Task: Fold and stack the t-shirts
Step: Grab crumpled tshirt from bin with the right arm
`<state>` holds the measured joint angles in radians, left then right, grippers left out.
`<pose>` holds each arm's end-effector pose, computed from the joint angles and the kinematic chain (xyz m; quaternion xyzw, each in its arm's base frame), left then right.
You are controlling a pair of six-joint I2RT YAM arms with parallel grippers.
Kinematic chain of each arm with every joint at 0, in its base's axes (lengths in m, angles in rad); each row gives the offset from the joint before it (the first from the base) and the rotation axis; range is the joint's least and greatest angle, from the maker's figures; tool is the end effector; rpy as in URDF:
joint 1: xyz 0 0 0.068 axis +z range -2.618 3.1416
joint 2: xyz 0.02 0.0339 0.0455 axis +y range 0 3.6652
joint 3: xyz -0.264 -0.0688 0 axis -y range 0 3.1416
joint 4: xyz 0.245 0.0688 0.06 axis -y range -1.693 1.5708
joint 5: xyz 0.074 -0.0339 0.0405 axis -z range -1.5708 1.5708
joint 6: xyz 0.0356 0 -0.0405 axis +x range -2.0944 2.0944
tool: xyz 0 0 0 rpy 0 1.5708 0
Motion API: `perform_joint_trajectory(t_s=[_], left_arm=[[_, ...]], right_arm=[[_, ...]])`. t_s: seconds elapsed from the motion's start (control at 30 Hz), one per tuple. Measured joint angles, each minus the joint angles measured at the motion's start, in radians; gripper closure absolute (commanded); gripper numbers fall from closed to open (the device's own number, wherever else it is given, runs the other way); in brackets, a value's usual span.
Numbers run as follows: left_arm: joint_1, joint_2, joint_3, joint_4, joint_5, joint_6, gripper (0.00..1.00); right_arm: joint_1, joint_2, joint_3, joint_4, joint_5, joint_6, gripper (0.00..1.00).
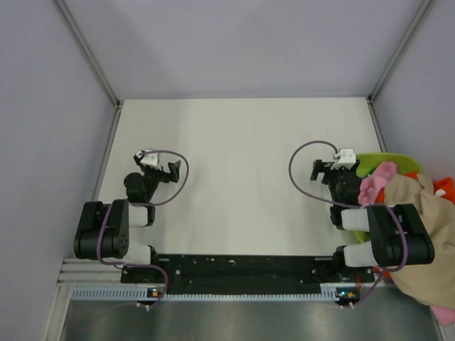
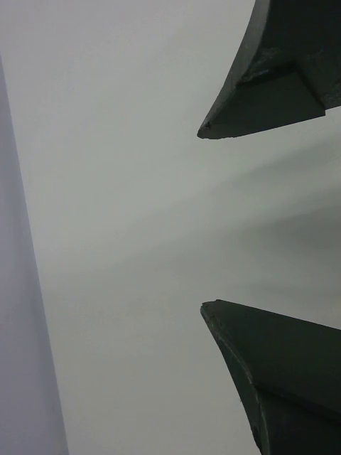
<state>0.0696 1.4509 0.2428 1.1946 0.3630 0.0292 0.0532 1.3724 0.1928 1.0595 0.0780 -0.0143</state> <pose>0.2390 0.0040 0.1664 0.1126 0.7026 -0.0942 0.6963 0.2254 0.0092 0.1556 0.0006 0.7481 -0.0163 0.6633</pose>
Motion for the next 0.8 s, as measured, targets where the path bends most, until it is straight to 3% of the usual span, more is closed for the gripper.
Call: perform_joint_trajectory(t_s=[0.13,0.27,0.5,0.6,0.73,0.8], left_arm=[[0.000,0.000,0.000,0.000,0.001,0.000,0.01],[0.000,0.000,0.000,0.000,0.004,0.000,0.01],[-0.031,0.000,0.000,-0.040,-0.022,0.021,0.01],[-0.030,-0.039,0.031,-0.162,-0.047,0.016,0.02],[-0.024,-0.108,0.281,-0.558,-0.067,0.016,0.06],[-0.023,-0.110,0.432,-0.708,-0.058,0.021,0.08]], right_arm=[[-0.005,-0.008,0.003,-0.014,-0.011,0.007,0.01],[-0.010,-0.124,0.114,-0.286,-0.105,-0.008,0.01],[0.021,-0.312,0.367,-0.514,-0.318,0.084,0.01],[0.039,-0.360,0.492,-0.712,-0.124,0.147,0.01],[0.034,-0.390,0.628,-1.007,0.386,0.256,0.01],[0.016,-0.405,0.629,-1.114,0.564,0.295,0.01]])
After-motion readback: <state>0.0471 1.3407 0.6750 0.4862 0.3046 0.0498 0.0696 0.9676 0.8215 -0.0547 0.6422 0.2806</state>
